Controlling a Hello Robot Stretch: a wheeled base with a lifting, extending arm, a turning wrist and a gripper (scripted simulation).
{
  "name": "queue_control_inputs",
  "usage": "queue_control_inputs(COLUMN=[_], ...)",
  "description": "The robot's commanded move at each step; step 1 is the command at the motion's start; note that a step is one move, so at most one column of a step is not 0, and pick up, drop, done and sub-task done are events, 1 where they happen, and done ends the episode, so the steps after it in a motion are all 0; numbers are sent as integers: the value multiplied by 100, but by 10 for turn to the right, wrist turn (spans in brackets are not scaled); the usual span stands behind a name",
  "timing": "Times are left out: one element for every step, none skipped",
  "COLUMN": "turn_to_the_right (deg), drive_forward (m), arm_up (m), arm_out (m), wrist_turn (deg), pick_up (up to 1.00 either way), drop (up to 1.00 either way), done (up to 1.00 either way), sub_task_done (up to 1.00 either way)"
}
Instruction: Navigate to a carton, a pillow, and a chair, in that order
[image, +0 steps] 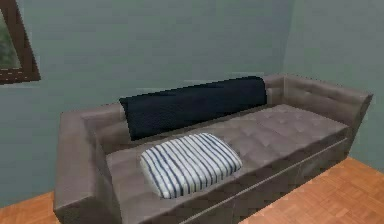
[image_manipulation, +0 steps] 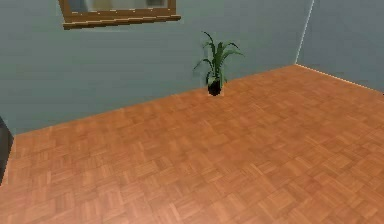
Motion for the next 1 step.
queue_control_inputs(turn_to_the_right=[-450], drive_forward=[0], arm_up=[0], arm_out=[0], wrist_turn=[0], pick_up=[0], drop=[0], done=[0], sub_task_done=[0])
